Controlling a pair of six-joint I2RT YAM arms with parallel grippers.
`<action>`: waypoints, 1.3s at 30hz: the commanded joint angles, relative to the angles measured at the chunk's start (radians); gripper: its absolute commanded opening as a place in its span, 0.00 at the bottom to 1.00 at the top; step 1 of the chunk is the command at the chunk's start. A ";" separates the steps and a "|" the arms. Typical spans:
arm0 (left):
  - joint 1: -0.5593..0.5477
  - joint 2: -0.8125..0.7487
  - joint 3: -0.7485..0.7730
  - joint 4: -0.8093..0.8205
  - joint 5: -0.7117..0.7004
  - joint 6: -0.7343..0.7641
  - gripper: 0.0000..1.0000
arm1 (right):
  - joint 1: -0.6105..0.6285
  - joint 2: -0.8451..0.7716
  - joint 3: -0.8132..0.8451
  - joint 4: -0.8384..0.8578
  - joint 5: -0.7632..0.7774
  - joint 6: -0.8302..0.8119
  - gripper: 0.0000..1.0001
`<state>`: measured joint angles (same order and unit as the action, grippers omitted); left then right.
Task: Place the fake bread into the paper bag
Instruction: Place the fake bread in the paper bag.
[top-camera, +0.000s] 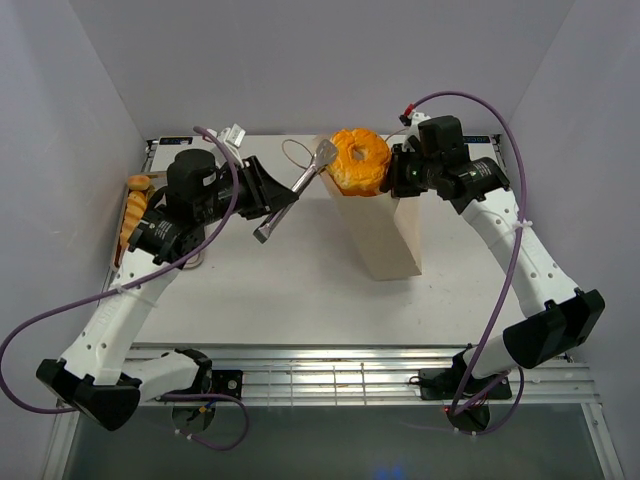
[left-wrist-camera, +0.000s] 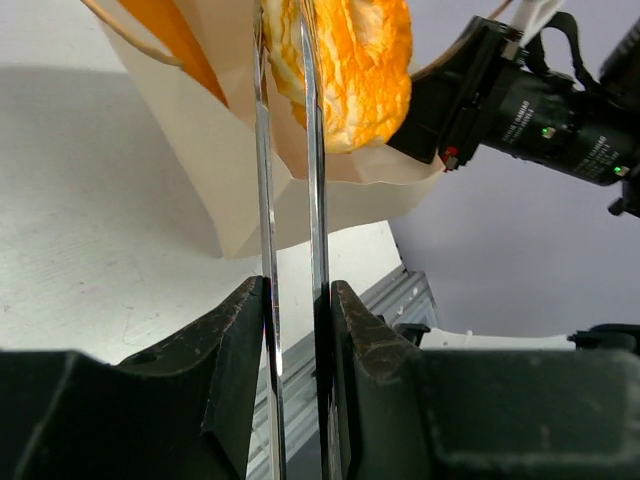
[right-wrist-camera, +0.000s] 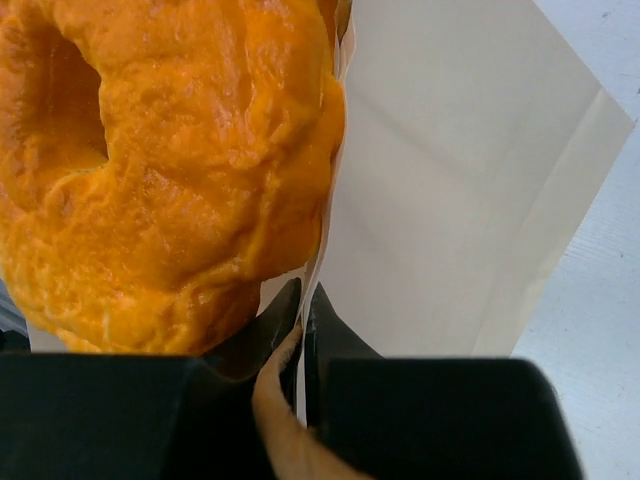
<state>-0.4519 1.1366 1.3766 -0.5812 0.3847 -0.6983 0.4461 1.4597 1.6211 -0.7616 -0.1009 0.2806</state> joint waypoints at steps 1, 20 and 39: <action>-0.027 -0.026 0.053 -0.031 -0.159 0.017 0.00 | 0.014 -0.045 -0.003 0.073 0.016 -0.012 0.08; -0.070 -0.005 0.079 -0.106 -0.156 0.022 0.00 | 0.014 -0.064 -0.040 0.127 0.000 0.006 0.08; -0.212 0.034 0.265 -0.172 -0.383 0.100 0.42 | 0.014 -0.087 -0.115 0.176 -0.056 0.026 0.08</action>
<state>-0.6659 1.2297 1.5387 -0.7490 0.1089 -0.6323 0.4549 1.4174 1.5089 -0.6510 -0.1349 0.3000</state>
